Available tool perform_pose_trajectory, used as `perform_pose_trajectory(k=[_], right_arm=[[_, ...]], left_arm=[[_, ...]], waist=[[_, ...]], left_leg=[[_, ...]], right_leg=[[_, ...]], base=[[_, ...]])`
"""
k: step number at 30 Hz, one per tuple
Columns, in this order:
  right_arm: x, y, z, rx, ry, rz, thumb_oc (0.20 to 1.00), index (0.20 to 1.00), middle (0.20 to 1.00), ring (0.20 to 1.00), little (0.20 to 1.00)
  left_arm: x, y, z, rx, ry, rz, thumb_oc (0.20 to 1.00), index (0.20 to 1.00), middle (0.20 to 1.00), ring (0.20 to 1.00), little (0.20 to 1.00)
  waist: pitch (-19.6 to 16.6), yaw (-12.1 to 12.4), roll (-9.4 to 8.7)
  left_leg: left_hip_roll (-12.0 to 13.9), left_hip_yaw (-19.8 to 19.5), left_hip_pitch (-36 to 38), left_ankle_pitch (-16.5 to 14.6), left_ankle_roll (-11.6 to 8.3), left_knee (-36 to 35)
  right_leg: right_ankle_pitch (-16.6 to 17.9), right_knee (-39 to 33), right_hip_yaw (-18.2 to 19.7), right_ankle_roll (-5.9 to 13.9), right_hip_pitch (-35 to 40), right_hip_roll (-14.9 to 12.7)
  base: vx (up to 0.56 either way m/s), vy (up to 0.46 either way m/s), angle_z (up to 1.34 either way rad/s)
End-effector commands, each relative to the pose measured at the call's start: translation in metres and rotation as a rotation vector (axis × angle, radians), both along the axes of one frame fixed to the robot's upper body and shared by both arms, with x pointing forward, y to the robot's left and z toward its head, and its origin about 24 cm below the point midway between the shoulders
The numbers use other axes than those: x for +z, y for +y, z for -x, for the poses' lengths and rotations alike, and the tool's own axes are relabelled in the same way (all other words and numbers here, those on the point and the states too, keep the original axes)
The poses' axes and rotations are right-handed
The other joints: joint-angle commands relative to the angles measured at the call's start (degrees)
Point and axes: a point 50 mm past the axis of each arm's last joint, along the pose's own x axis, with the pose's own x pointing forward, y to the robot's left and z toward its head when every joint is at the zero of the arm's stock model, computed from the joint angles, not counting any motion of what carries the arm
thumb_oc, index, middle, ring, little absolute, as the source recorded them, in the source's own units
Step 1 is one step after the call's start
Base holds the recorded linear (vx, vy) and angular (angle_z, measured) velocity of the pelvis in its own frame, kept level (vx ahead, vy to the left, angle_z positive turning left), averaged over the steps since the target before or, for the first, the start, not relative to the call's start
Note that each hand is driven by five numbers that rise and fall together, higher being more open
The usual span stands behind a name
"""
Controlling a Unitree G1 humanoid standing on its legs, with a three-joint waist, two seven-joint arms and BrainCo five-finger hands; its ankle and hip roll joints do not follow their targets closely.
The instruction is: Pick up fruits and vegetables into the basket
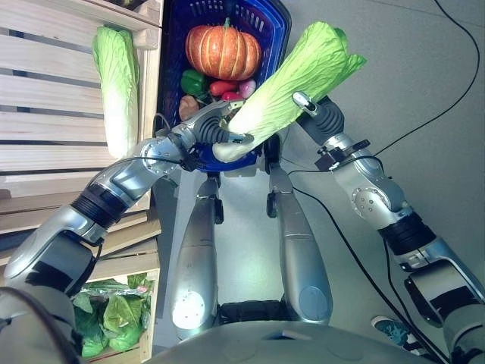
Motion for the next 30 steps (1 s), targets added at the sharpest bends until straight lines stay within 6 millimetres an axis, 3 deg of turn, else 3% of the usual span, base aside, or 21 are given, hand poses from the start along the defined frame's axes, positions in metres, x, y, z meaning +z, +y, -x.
perform_pose_trajectory(k=[1,5,6,7,8,13,20,30], right_arm=[[0.027,0.046,0.031,0.303,-0.174,-0.07,0.2,0.2,0.2,0.2,0.2],[0.026,0.048,0.032,0.307,-0.174,-0.079,0.2,0.2,0.2,0.2,0.2],[0.027,0.048,0.032,0.307,-0.175,-0.081,0.2,0.2,0.2,0.2,0.2],[0.027,0.048,0.032,0.306,-0.176,-0.083,0.2,0.2,0.2,0.2,0.2],[0.027,0.049,0.032,0.304,-0.176,-0.083,0.2,0.2,0.2,0.2,0.2],[0.024,0.048,0.031,0.285,-0.176,-0.09,0.2,0.2,0.2,0.2,0.2],[0.021,0.045,0.026,0.236,-0.176,-0.104,0.2,0.2,0.2,0.2,0.2],[0.019,0.036,0.02,0.134,-0.163,-0.094,0.2,0.2,0.2,0.2,0.2]], left_arm=[[-0.003,-0.027,0.017,-0.127,-0.024,-0.053,0.2,0.2,0.2,0.2,0.2],[-0.006,-0.025,0.015,-0.087,-0.017,-0.049,0.2,0.2,0.2,0.2,0.2],[-0.007,-0.024,0.014,-0.072,-0.022,-0.036,0.325,0.325,0.325,0.325,0.325],[-0.007,-0.023,0.013,-0.056,-0.02,-0.015,0.837,0.837,0.837,0.837,0.837],[-0.007,-0.022,0.012,-0.039,-0.018,-0.001,1.0,1.0,1.0,1.0,1.0],[-0.011,-0.016,0.01,0.04,-0.015,0.123,1.0,1.0,1.0,1.0,1.0],[-0.008,0.006,0.008,0.19,-0.028,0.607,1.0,1.0,1.0,1.0,1.0],[0.0,0.039,0.004,0.384,-0.105,0.904,1.0,1.0,1.0,1.0,1.0]], waist=[[-2.19,0.25,1.25],[-2.19,0.31,1.24],[-2.19,0.34,1.21],[-2.19,0.39,1.18],[-2.19,0.43,1.16],[-2.19,0.72,1.08],[-2.19,1.41,0.72],[-2.19,1.72,0.64]], left_leg=[[-1.12,0.22,1.52,2.8,-0.69,-7.04],[-1.2,0.2,1.51,2.8,-0.66,-7.06],[-1.2,0.18,1.48,2.81,-0.68,-7.04],[-1.19,0.15,1.47,2.83,-0.7,-7.07],[-1.2,0.11,1.49,2.85,-0.69,-7.08],[-1.23,-0.1,1.69,2.99,-0.71,-7.31],[-1.63,-0.76,2.22,3.09,-0.65,-7.57],[-2.09,-1.5,2.6,2.87,-0.8,-6.87]], right_leg=[[-7.33,4.11,-4.09,3.63,3.57,2.0],[-7.29,4.03,-4.15,3.67,3.58,2.02],[-7.28,4.05,-4.15,3.67,3.55,2.04],[-7.26,4.01,-4.17,3.69,3.57,2.02],[-7.27,3.99,-4.17,3.7,3.6,2.01],[-7.29,3.87,-4.25,3.7,3.9,2.05],[-7.48,3.9,-4.54,3.5,4.34,2.32],[-8.38,4.84,-4.55,2.84,4.86,2.56]], base=[[0.0,0.0,0.0],[0.0,0.0,0.0],[0.0,0.0,0.0],[0.0,0.0,0.0],[0.0,0.0,0.0],[0.0,0.0,0.0],[0.0,-0.006,0.01],[0.0,0.0,0.0]])
